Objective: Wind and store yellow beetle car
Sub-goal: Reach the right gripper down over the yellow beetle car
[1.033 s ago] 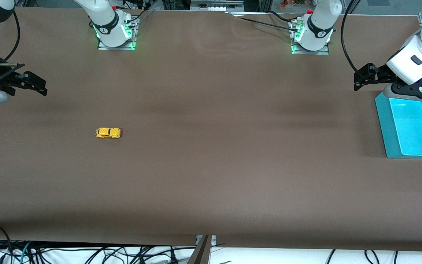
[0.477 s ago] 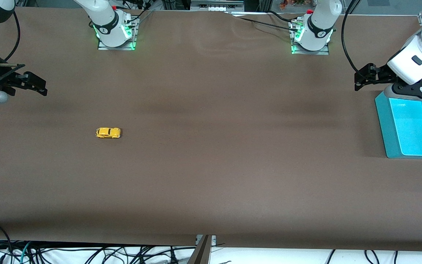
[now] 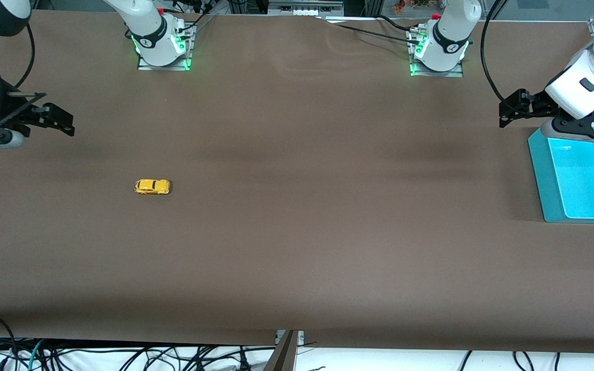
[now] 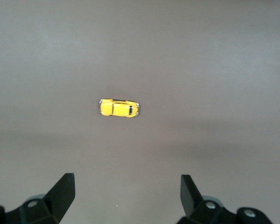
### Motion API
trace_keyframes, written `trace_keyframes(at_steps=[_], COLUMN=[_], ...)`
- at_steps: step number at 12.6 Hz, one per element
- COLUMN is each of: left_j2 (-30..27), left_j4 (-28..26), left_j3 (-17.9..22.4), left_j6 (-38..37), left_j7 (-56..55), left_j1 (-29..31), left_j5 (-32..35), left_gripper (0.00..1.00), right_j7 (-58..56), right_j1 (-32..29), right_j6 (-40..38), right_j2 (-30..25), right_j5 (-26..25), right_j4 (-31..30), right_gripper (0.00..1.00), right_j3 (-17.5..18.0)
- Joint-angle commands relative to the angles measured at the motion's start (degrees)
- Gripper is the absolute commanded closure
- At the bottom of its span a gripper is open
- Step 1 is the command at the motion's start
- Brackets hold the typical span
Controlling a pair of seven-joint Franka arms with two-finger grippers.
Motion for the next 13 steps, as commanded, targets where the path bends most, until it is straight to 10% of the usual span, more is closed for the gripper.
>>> trace_keyframes(at_steps=[1,5,13], left_j2=[0.7,0.7,0.7], left_j4=[1.8,1.8,1.8], left_j3=[-0.2,-0.2,-0.2], left_j6=[-1.3,-1.3,-1.3], left_j7=[-0.2,-0.2,-0.2], left_j1=[0.2,0.2,0.2], left_j5=[0.2,0.2,0.2], left_gripper=[0.00,0.00,0.00], right_j7=[0.7,-2.1,-52.4], right_j1=[3.4,5.5,3.5], right_j6=[-2.6,-4.7,8.3], right_j2=[2.4,4.3,16.8], right_j5=[0.8,0.4,0.4], right_j4=[1.5,1.5,-3.3], right_gripper=[0.00,0.00,0.00], right_j3=[-0.1,-0.1,-0.7])
